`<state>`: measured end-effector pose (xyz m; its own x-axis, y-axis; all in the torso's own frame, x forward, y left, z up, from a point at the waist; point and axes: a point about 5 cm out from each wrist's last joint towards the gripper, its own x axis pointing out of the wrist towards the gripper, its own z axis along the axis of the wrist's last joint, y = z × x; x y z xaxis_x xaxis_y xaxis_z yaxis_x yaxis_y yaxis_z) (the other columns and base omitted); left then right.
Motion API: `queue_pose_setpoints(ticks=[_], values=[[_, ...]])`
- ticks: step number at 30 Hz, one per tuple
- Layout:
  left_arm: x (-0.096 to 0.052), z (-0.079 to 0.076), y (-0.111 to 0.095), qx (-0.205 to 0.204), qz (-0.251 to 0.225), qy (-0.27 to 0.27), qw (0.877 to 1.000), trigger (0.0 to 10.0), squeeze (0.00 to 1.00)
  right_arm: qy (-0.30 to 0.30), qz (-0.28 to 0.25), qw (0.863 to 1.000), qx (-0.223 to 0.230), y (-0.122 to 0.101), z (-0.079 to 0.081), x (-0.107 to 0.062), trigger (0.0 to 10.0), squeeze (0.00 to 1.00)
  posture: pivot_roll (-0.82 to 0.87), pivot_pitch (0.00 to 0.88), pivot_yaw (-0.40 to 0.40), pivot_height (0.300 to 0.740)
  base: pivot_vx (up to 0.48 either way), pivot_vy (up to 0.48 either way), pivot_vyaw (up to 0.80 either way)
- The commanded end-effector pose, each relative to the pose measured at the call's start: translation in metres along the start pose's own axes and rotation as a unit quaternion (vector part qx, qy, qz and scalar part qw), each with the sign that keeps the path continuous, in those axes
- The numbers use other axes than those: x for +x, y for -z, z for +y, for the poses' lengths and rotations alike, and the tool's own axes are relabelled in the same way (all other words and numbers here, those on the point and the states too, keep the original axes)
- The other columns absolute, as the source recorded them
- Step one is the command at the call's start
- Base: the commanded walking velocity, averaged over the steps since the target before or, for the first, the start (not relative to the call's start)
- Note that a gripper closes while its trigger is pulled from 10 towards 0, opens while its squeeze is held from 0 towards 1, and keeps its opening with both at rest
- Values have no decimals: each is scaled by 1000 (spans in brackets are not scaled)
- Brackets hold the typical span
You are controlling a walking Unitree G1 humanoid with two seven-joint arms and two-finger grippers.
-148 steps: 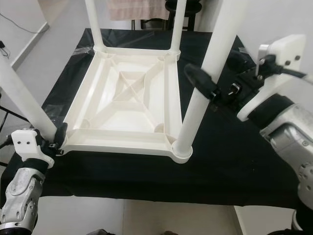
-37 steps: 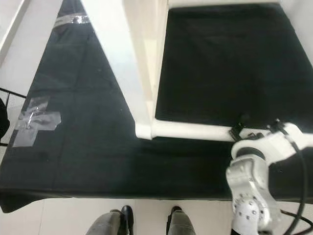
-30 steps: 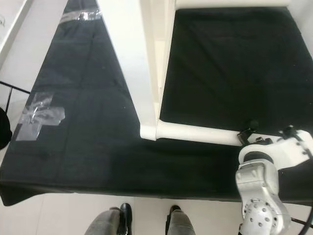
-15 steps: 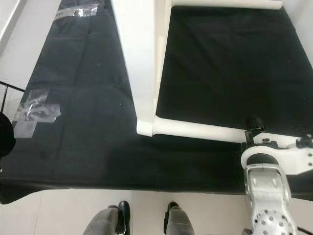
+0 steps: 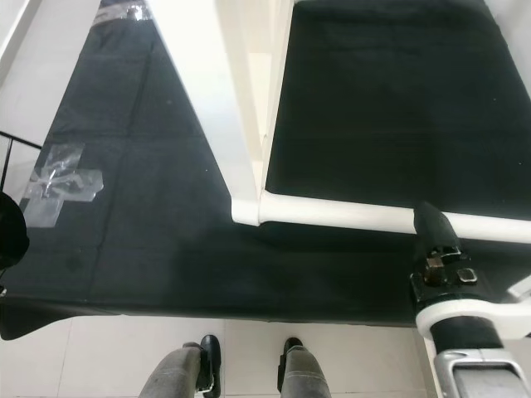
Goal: Building children table
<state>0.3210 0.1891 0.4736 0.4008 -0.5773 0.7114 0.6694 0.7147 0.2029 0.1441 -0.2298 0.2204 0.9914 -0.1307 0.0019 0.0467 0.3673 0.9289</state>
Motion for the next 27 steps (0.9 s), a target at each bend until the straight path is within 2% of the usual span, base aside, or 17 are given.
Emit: queue_pose_setpoints(ticks=[1, 4, 6, 8, 9, 10, 11, 12, 13, 14, 16, 19, 20, 23, 26, 27], values=[[-3, -3, 0, -1, -8, 4, 1000, 10000, 0, 29, 6, 999, -18, 0, -7, -3, 10000, 0, -164, 306, 17, 740, 0, 0, 0], [-4, -4, 3, -5, -11, 0, 1000, 10000, 0, 58, 2, 998, -38, -3, -14, -1, 10000, 0, -165, 300, 10, 740, 0, 0, 0], [-5, -4, 4, -6, -11, -3, 1000, 10000, 0, 24, 16, 998, -60, -1, -7, 5, 10000, 0, -164, 301, 11, 740, 0, 0, 0], [-5, -4, 4, -6, -11, -3, 1000, 10000, 0, 24, 16, 998, -60, -1, -7, 5, 10000, 0, -164, 301, 11, 740, 0, 0, 0], [-5, -4, 5, -9, -10, -8, 1000, 10000, 0, -6, 32, 995, -93, 4, 0, 10, 10000, 0, -161, 299, 16, 740, 0, 0, 0], [-5, -4, 5, -9, -10, -8, 1000, 10000, 0, -6, 32, 995, -93, 4, 0, 10, 10000, 0, -161, 299, 16, 740, 0, 0, 0], [-9, -3, 10, -14, -5, -19, 1000, 10000, 0, -46, 58, 984, -164, 13, 11, 21, 10000, 0, -157, 298, 19, 740, 0, 0, 0], [-12, -3, 13, -17, -1, -26, 1000, 10000, 0, -71, 73, 972, -213, 19, 18, 28, 10000, 0, -153, 297, 20, 740, 0, 0, 0], [-18, -5, 20, -21, 7, -38, 999, 10000, 0, -95, 67, 961, -252, 22, 26, 39, 10000, 0, -141, 291, 25, 740, 0, 0, 0], [-24, -7, 27, -23, 16, -47, 998, 10000, 0, -109, 55, 957, -262, 22, 32, 48, 10000, 0, -141, 291, 25, 740, 0, 0, 0], [-45, -16, 50, -21, 46, -76, 996, 10000, 0, -140, 28, 947, -288, 23, 43, 69, 10000, 0, -112, 279, 35, 740, 0, 0, 0], [-52, -19, 56, -21, 55, -86, 994, 10000, 0, -148, 24, 943, -296, 24, 45, 74, 10000, 0, -112, 279, 35, 740, 0, 0, 0], [-64, -24, 66, -22, 72, -106, 992, 10000, 0, -162, 22, 940, -298, 26, 49, 81, 10000, 0, -86, 270, 40, 740, 0, 0, 0], [-120, -39, 87, -32, 124, -200, 971, 10000, 0, -203, 39, 927, -312, 43, 58, 101, 10000, 0, -37, 253, 27, 740, 0, 0, 0], [-128, -42, 89, -32, 133, -214, 967, 10000, 0, -208, 43, 925, -316, 46, 58, 104, 10000, 0, -26, 251, 26, 740, 0, 0, 0], [-142, -47, 93, -34, 146, -232, 961, 10000, 0, -208, 45, 923, -320, 50, 57, 110, 10000, 0, 3, 236, 22, 740, 0, 0, 0]])
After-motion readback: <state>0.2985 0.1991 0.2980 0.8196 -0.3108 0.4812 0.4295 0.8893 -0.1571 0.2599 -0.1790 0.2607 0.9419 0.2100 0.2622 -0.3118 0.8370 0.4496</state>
